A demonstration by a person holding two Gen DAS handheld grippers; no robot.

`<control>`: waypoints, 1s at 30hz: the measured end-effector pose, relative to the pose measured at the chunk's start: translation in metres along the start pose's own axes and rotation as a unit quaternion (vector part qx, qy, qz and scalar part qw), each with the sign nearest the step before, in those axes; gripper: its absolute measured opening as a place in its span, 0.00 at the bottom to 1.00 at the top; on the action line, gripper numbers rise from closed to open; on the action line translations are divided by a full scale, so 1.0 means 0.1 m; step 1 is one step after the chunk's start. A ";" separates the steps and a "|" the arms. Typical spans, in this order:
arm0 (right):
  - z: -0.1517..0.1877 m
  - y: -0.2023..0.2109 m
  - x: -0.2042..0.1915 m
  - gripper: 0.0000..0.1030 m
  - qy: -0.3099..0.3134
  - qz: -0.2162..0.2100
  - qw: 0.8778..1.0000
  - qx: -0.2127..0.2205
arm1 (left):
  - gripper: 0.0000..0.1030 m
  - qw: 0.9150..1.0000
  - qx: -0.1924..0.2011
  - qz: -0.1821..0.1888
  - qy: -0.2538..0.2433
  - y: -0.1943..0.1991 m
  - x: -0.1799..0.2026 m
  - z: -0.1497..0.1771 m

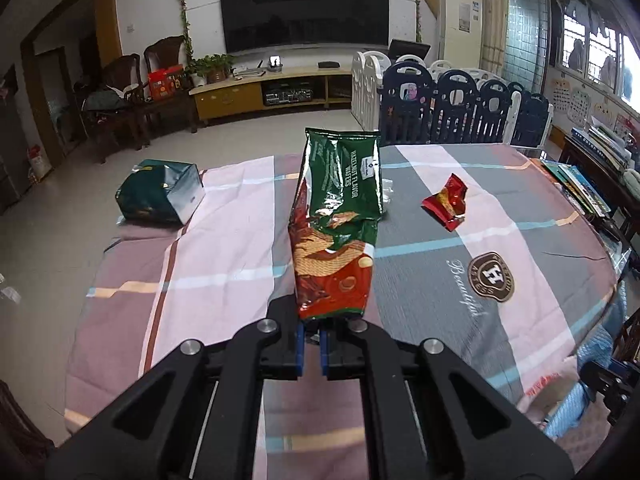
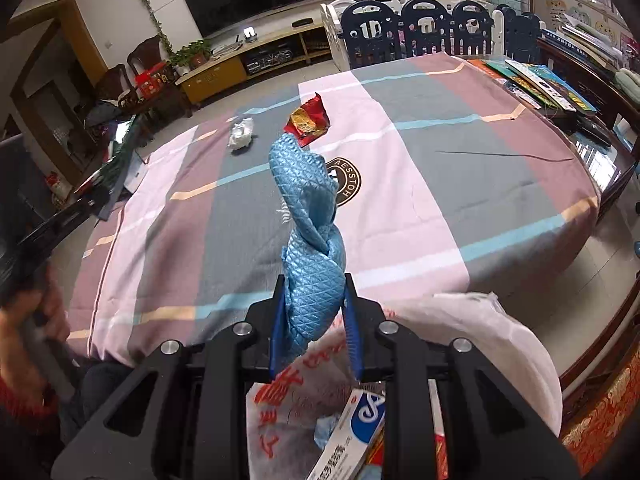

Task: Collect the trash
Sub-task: 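Carry the cloth and snack bag to the wastebasket and open both grippers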

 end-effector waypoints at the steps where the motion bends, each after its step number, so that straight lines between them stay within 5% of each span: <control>1: 0.02 0.06 0.01 0.26 0.001 0.000 1.000 0.002 | 0.06 1.000 0.004 0.004 -0.005 0.16 0.08 0.06; 12: 0.14 0.73 0.17 0.26 0.008 0.015 0.999 0.044 | 0.06 0.999 0.030 0.032 -0.017 1.26 0.64 0.40; 30: 0.29 1.42 0.54 0.26 0.002 0.027 0.995 0.093 | 0.06 0.995 0.023 0.094 -0.013 1.78 1.17 0.69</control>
Point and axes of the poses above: each gripper's, at about its wrist camera, not at the fingertips, and y roughly against the way its jaws point, x to its right, z to its underside, the point moved 6 cm from there along -y, roughly the way its jaws point, and after that the axes turned 13 degrees about z, right-handed, at the moved point
